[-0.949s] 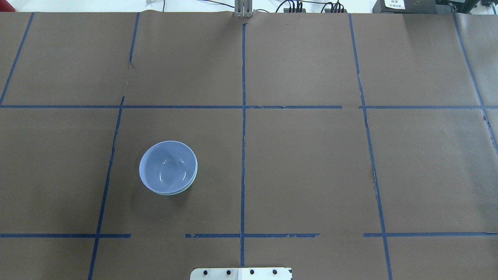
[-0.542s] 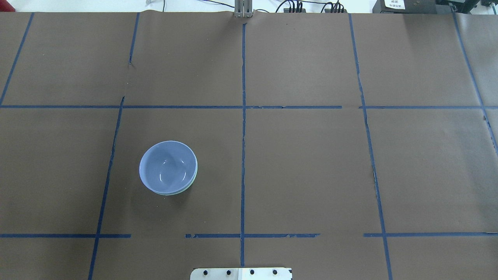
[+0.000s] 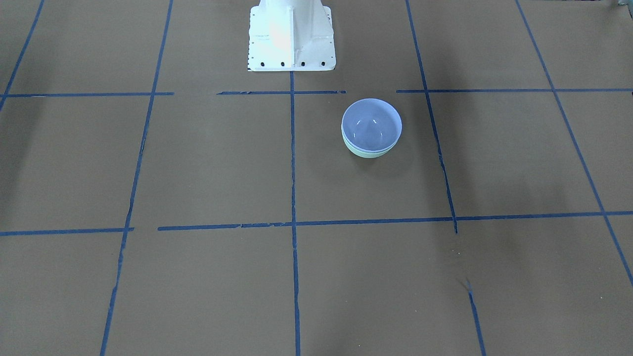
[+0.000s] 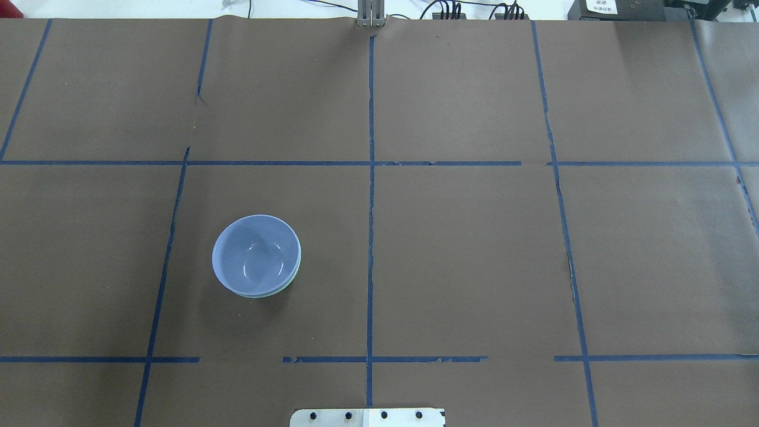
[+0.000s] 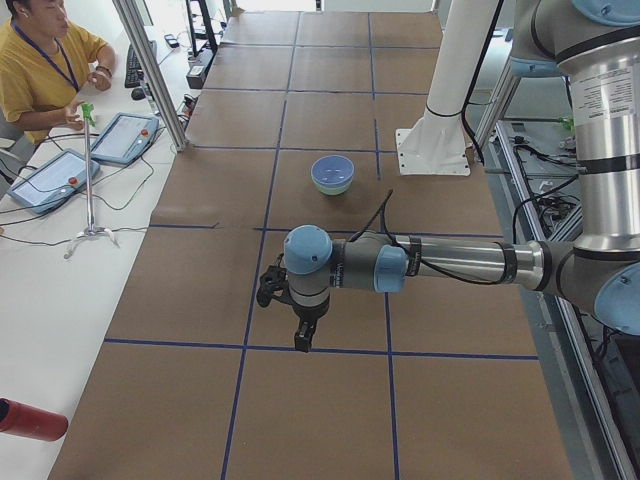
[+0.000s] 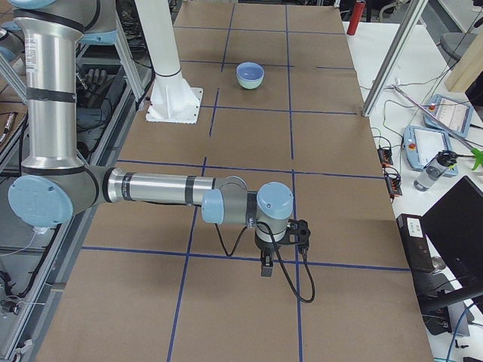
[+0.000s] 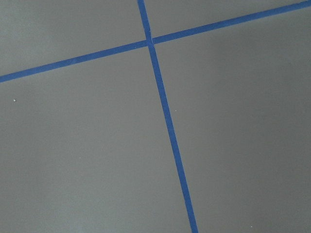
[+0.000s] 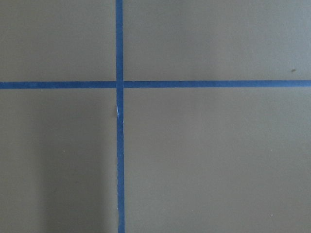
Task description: Stack blue bowl on green bowl
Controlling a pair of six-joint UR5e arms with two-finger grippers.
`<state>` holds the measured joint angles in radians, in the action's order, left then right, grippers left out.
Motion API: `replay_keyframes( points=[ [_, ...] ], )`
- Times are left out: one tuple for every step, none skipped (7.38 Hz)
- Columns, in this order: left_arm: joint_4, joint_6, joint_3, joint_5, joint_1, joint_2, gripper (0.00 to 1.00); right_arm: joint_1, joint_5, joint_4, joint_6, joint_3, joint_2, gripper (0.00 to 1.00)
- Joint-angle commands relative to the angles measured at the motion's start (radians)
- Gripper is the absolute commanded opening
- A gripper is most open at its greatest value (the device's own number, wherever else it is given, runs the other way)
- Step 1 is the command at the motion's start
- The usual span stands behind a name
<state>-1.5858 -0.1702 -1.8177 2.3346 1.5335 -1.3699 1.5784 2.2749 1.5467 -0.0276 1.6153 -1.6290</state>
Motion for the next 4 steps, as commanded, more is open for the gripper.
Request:
replay_keyframes(
  points=[
    [-0.002, 0.0, 0.001, 0.0, 0.001, 0.003, 1.0, 0.0, 0.0, 0.0, 0.0, 0.0, 0.0, 1.0],
    [-0.002, 0.0, -0.003, 0.0, 0.001, 0.003, 1.0, 0.0, 0.0, 0.0, 0.0, 0.0, 0.0, 1.0],
    [-0.002, 0.0, -0.005, 0.0, 0.001, 0.003, 1.0, 0.0, 0.0, 0.0, 0.0, 0.0, 0.0, 1.0],
    [-0.002, 0.0, -0.003, 0.0, 0.001, 0.003, 1.0, 0.0, 0.0, 0.001, 0.0, 0.0, 0.0, 1.0]
  ],
)
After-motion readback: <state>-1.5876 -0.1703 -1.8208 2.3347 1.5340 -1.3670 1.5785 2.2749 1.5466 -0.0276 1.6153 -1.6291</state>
